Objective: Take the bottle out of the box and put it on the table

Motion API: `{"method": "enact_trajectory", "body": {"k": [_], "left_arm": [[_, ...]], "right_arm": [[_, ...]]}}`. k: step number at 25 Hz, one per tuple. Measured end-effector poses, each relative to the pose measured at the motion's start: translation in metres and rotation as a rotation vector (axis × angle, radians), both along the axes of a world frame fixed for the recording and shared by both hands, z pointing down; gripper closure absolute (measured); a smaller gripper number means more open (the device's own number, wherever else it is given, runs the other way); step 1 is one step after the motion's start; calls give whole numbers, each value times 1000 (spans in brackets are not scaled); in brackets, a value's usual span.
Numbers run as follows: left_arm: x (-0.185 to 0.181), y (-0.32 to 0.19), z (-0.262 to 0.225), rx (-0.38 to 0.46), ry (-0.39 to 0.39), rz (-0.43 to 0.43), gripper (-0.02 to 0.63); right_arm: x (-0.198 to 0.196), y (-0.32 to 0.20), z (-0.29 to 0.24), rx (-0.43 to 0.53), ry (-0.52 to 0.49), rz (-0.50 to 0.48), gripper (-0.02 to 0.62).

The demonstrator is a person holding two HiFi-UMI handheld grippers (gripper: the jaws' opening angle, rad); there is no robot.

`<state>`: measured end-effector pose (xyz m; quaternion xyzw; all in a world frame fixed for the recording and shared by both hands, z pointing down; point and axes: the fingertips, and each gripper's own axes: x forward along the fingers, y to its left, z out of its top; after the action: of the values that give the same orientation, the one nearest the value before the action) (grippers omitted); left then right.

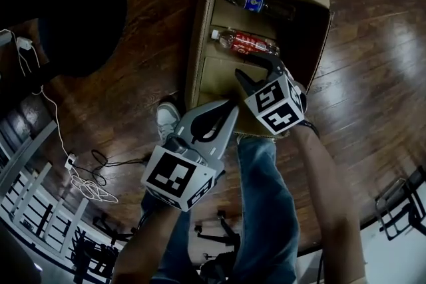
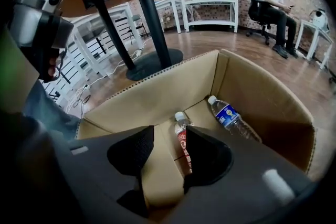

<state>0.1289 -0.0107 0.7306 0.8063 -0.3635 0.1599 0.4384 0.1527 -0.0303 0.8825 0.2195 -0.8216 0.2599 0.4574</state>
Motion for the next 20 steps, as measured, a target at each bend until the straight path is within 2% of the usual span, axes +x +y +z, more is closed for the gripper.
{"method": "enact_trajectory", "body": {"k": [3, 13, 20], "left_arm": [[1, -2, 13, 5, 3, 13, 606], [-2, 0, 27, -3, 27, 39, 606], [3, 1, 39, 3, 39, 33, 606]], "right_arm": [[1, -8, 26, -7, 26, -15, 402], [1, -17, 94, -29, 159, -219, 339], [-1, -17, 121, -54, 202, -315, 304]]}}
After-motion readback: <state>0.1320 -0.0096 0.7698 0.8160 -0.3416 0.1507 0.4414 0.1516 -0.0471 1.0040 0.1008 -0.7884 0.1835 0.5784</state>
